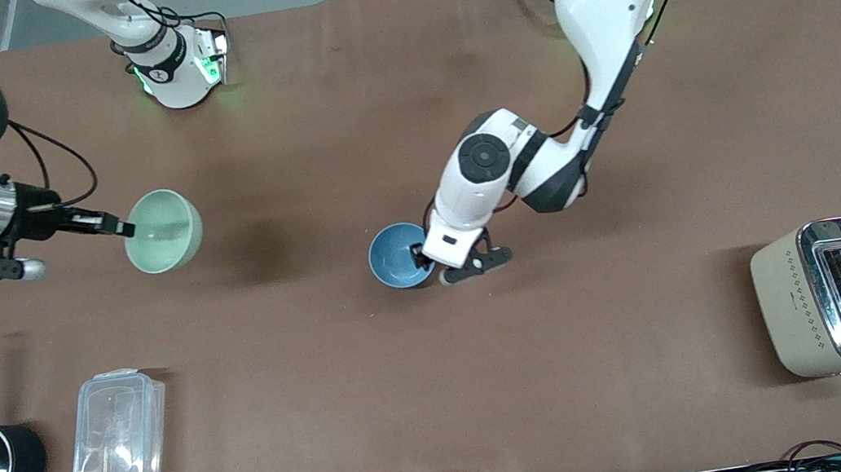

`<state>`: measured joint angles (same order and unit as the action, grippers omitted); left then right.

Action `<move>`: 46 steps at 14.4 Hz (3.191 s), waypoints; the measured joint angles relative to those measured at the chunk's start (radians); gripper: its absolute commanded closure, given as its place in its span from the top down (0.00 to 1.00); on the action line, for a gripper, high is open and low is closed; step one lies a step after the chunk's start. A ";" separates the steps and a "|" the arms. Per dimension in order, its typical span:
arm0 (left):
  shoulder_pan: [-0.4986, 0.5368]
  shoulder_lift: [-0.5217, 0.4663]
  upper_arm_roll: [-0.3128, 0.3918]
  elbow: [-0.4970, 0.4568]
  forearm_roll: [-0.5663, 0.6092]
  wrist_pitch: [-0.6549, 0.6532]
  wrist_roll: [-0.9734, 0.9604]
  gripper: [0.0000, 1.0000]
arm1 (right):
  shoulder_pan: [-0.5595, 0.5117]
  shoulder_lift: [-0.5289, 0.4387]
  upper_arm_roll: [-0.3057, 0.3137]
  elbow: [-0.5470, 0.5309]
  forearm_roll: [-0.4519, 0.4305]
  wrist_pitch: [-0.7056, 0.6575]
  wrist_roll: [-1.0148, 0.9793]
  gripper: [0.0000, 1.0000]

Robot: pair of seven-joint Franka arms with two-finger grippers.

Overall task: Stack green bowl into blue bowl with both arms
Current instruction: 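Open the left gripper and withdraw while the right gripper carries the green bowl, then lower the green bowl into the blue bowl with the right gripper, then open the right gripper and lift it away from the stacked bowls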

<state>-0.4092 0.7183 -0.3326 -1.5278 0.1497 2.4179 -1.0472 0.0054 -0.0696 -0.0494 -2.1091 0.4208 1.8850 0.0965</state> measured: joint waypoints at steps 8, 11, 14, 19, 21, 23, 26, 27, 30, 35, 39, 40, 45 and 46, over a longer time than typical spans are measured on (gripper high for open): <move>0.266 -0.249 0.000 0.043 0.011 -0.326 0.218 1.00 | 0.374 0.016 0.039 0.001 -0.173 0.225 0.594 0.02; 0.370 -0.361 -0.001 0.044 0.011 -0.483 0.393 1.00 | 0.532 0.089 0.044 0.000 -0.313 0.350 0.863 0.02; 0.455 -0.459 -0.002 0.044 0.011 -0.602 0.575 1.00 | 0.623 0.188 0.044 0.038 -0.417 0.394 1.044 0.02; 0.558 -0.601 -0.002 0.040 -0.018 -0.770 0.842 1.00 | 0.688 0.323 0.044 0.135 -0.502 0.394 1.199 0.02; 0.584 -0.642 0.001 0.032 -0.050 -0.790 0.899 1.00 | 0.691 0.351 0.042 0.158 -0.504 0.395 1.214 0.02; 0.572 -0.678 0.039 0.008 -0.079 -0.796 0.935 1.00 | 0.691 0.377 0.041 0.183 -0.504 0.410 1.233 0.02; 0.442 -0.740 0.197 -0.060 -0.111 -0.801 0.948 1.00 | 0.703 0.426 0.042 0.200 -0.504 0.471 1.256 0.01; 0.408 -0.759 0.230 -0.081 -0.116 -0.802 0.949 1.00 | 0.704 0.440 0.041 0.203 -0.504 0.485 1.261 0.01; 0.357 -0.806 0.251 -0.132 -0.117 -0.802 0.948 1.00 | 0.704 0.464 0.036 0.210 -0.504 0.509 1.264 0.01; 0.345 -0.828 0.260 -0.160 -0.117 -0.802 0.948 1.00 | 0.704 0.478 0.034 0.217 -0.504 0.527 1.266 0.01; 0.345 -0.828 0.263 -0.162 -0.117 -0.802 0.954 1.00 | 0.704 0.523 0.034 0.217 -0.504 0.568 1.267 0.02; 0.345 -0.828 0.263 -0.163 -0.117 -0.802 0.963 1.00 | 0.704 0.533 0.034 0.217 -0.504 0.575 1.267 0.04; 0.345 -0.828 0.263 -0.163 -0.117 -0.802 0.971 1.00 | 0.704 0.546 0.034 0.220 -0.504 0.576 1.268 0.06; 0.345 -0.828 0.263 -0.163 -0.117 -0.802 0.971 1.00 | 0.704 0.546 0.034 0.220 -0.504 0.574 1.268 0.06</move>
<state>-0.0639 -0.1099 -0.0692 -1.6906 0.0328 1.6163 -0.0762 0.7092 0.4765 -0.0156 -1.8891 -0.0836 2.4591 1.3644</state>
